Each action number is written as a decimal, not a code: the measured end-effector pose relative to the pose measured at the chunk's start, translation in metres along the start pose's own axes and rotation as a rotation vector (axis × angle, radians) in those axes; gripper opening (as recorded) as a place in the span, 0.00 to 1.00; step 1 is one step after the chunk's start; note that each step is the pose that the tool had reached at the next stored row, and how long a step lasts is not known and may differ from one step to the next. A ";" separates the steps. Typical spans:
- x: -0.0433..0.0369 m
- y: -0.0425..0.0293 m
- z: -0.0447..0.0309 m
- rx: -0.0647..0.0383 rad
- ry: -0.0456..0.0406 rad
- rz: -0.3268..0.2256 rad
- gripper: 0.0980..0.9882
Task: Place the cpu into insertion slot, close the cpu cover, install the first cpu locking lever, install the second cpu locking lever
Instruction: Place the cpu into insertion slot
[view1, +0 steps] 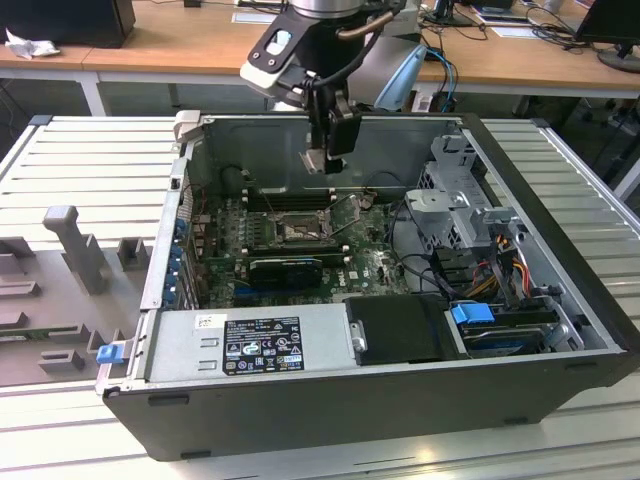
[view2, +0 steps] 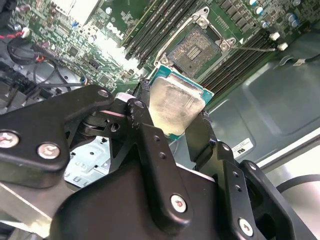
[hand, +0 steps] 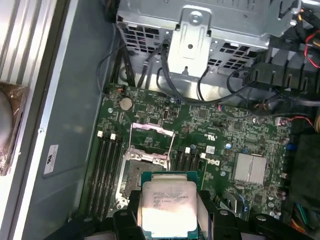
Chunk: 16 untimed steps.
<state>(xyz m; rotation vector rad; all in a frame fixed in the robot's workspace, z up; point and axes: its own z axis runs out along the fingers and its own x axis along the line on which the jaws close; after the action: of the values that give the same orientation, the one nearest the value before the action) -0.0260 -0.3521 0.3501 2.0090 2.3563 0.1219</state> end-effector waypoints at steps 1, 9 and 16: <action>0.0000 0.0000 0.0003 0.000 -0.0015 0.017 0.48; 0.0002 -0.0018 0.0171 -0.001 -0.0095 0.108 0.48; 0.0013 -0.0034 0.0371 -0.001 -0.0104 0.119 0.48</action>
<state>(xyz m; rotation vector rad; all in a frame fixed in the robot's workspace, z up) -0.0264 -0.3501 0.3129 2.1433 2.2300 0.1159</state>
